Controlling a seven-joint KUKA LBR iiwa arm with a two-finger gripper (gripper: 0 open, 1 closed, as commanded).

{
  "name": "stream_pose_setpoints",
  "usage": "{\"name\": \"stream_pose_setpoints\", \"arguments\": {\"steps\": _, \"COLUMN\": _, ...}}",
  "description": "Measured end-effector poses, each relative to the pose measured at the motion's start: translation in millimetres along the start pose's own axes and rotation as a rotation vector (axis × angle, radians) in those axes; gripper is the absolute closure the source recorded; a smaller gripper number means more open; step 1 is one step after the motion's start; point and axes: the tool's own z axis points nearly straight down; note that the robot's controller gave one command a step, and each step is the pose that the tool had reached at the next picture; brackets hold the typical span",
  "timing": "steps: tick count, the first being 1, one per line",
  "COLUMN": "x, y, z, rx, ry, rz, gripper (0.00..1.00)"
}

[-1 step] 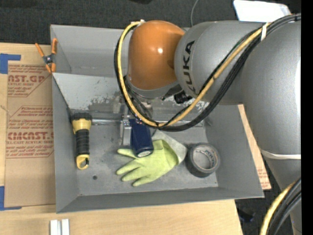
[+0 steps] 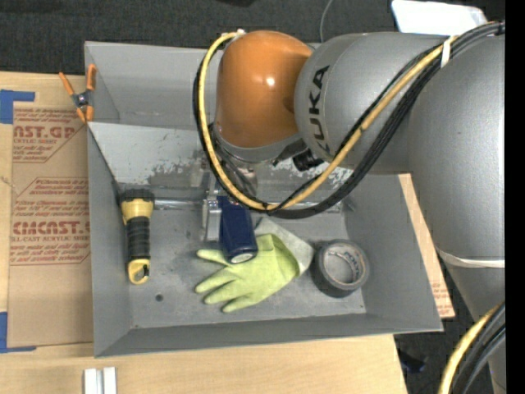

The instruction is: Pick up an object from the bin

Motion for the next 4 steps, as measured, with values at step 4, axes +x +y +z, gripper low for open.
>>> {"name": "stream_pose_setpoints", "arguments": {"steps": 4, "x": 78.4, "y": -77, "z": 110, "rx": 0.0, "ry": -0.008, "rz": -0.328, "gripper": 0.0}}
